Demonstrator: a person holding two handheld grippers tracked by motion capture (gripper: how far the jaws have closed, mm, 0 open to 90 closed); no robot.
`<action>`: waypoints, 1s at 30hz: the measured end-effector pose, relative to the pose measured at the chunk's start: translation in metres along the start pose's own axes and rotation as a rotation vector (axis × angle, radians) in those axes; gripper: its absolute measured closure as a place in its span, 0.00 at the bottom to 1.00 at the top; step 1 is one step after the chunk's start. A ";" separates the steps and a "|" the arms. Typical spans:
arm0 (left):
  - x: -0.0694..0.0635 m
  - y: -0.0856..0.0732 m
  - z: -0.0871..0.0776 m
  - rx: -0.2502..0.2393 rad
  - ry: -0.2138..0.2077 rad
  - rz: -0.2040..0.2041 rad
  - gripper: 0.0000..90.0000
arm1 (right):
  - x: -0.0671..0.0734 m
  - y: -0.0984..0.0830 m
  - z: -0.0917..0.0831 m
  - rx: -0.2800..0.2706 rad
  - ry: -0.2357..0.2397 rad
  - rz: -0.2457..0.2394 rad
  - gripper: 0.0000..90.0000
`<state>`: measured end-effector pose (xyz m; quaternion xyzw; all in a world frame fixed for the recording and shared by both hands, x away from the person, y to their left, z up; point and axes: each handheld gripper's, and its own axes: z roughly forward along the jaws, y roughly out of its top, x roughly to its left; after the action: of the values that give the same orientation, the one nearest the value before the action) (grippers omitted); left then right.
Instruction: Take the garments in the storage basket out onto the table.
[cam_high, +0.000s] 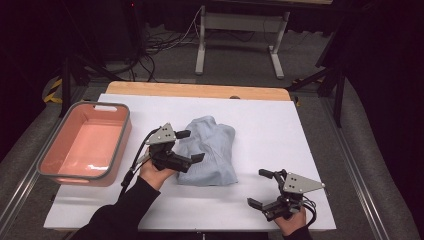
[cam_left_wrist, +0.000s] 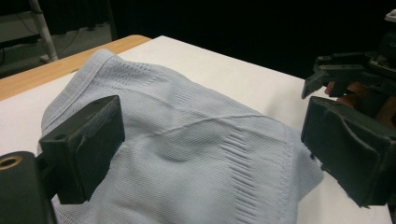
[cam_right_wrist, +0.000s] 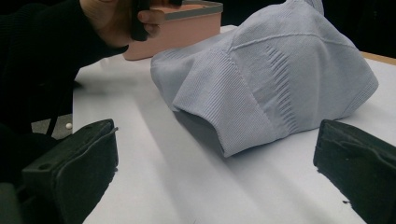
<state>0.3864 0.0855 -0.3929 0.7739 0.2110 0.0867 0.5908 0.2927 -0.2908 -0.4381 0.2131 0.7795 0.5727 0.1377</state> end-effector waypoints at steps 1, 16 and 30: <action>0.000 0.000 0.000 0.000 0.000 0.000 0.07 | 0.000 0.000 0.000 0.001 0.000 0.000 0.00; -0.011 0.004 -0.033 -0.013 -0.005 0.022 0.01 | 0.000 0.000 0.000 -0.002 0.000 0.000 0.00; -0.004 -0.018 -0.063 -0.005 0.004 -0.004 0.01 | 0.001 0.001 0.000 -0.002 0.000 -0.004 0.00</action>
<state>0.3545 0.1424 -0.3913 0.7719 0.2134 0.0878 0.5924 0.2921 -0.2901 -0.4376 0.2115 0.7793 0.5734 0.1388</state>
